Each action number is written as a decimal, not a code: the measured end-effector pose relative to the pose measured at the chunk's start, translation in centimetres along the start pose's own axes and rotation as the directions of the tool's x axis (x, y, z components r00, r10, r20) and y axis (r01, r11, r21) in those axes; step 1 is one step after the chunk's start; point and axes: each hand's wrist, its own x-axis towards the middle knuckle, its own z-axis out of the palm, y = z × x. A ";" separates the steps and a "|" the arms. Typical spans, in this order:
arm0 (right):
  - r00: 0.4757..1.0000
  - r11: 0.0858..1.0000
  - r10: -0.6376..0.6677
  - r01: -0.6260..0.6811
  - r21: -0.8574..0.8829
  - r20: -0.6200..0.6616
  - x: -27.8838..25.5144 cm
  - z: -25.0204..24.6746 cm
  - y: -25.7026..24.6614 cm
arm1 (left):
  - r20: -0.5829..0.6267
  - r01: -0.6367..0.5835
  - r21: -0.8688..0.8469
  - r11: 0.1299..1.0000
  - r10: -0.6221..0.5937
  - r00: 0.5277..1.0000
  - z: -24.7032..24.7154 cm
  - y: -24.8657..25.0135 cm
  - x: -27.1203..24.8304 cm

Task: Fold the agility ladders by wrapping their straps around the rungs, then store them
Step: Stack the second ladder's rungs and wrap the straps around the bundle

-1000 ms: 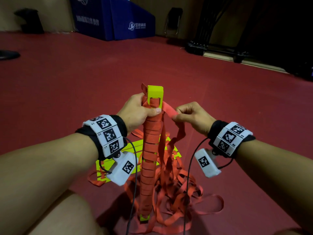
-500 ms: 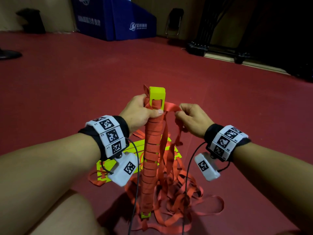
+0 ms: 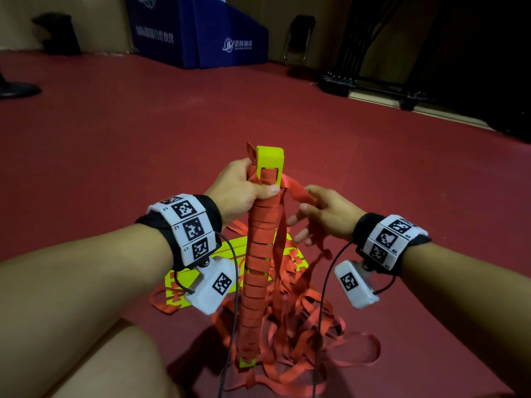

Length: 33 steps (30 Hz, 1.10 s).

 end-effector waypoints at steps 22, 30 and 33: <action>0.931 0.942 -0.329 0.335 0.012 -0.156 0.6 -0.5 -1.1 | 0.092 -0.034 -0.046 0.998 0.038 0.995 0.3 0.0 0.0; 0.940 0.939 -0.342 0.342 -0.031 -0.010 0.0 0.0 -1.7 | 0.154 -0.058 -0.065 0.996 0.067 0.986 0.4 -0.1 -0.3; 0.925 0.930 -0.361 0.346 -0.126 -0.116 0.2 -0.3 -1.7 | 0.129 -0.066 -0.037 0.997 0.070 0.989 0.4 -0.3 -0.2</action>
